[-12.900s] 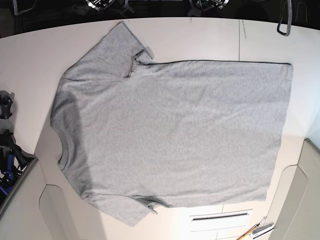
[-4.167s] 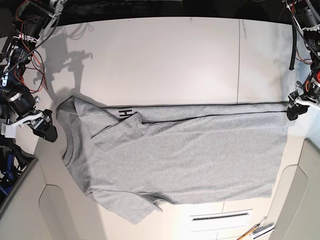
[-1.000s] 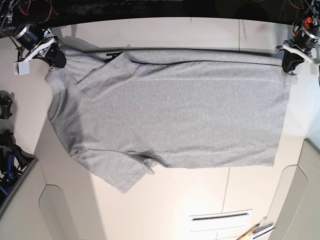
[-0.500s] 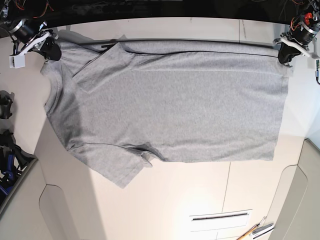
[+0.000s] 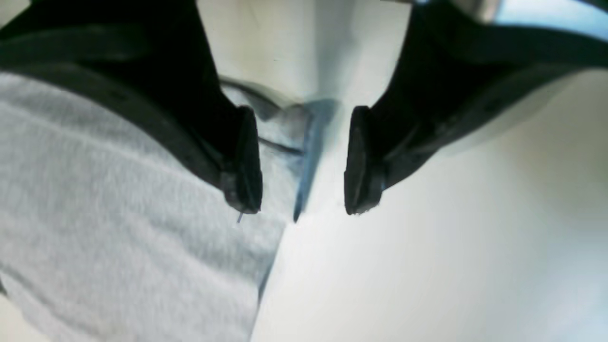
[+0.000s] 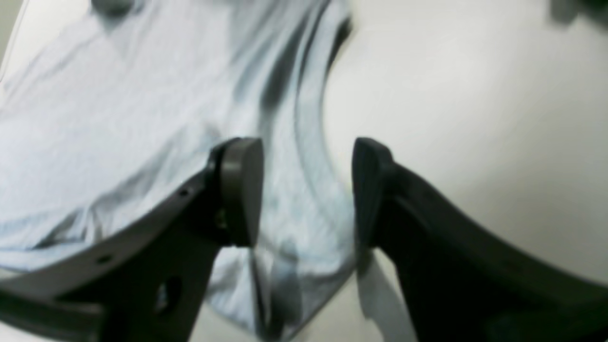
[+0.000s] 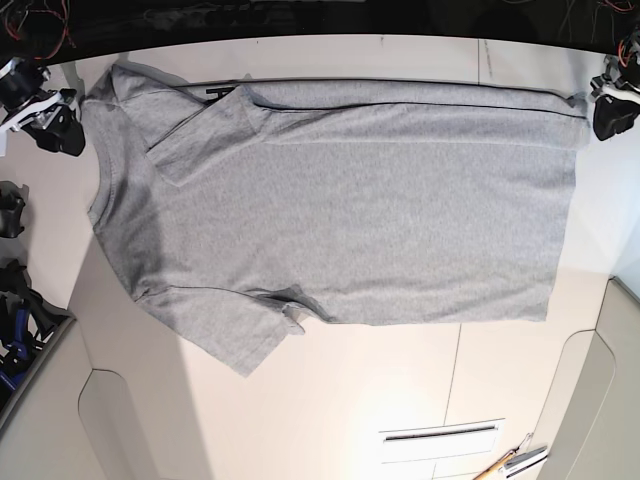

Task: Fold the T-shirt properly
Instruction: 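Drag the folded edge with both grippers and release it, then move both grippers to the hem corners and grasp them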

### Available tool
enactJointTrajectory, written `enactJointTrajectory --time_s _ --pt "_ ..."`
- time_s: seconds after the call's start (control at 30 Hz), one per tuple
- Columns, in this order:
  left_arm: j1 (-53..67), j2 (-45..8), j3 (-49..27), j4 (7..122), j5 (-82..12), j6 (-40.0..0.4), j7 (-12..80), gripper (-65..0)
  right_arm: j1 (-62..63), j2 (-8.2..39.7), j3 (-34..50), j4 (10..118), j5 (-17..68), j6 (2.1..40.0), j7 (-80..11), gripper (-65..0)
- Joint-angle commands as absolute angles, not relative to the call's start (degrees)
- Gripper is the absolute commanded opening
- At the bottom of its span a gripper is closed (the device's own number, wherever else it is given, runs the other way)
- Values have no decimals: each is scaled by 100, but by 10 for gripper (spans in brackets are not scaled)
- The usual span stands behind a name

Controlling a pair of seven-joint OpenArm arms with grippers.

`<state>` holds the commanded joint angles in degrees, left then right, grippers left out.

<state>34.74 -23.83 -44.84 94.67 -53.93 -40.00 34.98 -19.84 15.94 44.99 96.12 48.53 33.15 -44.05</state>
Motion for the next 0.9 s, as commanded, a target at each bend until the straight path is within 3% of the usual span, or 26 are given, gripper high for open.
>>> enactJointTrajectory --time_s 0.07,0.2,0.47,0.7,0.9 --pt "3474 -2386 -4550 9467 -5472 -4000 3496 -329 -1756 1680 4499 9609 4737 3275 -4307 -349" --pt "3398 -2423 -4550 9467 -5468 -4000 3494 -216 -1192 1750 4497 9605 4661 3275 -4300 -349" --pt "2676 -2836 -4545 9467 -5266 -4000 3505 -212 -185 1747 3988 9146 4121 3234 -3953 -349" --pt "1883 -3100 -4091 9356 -4810 -4000 3498 -212 1219 1859 3135 7299 3288 3234 -3225 -348" --pt "696 -3461 -3269 8027 -4681 -4000 3461 -212 2370 1903 2567 5564 2528 3232 -2543 -343"
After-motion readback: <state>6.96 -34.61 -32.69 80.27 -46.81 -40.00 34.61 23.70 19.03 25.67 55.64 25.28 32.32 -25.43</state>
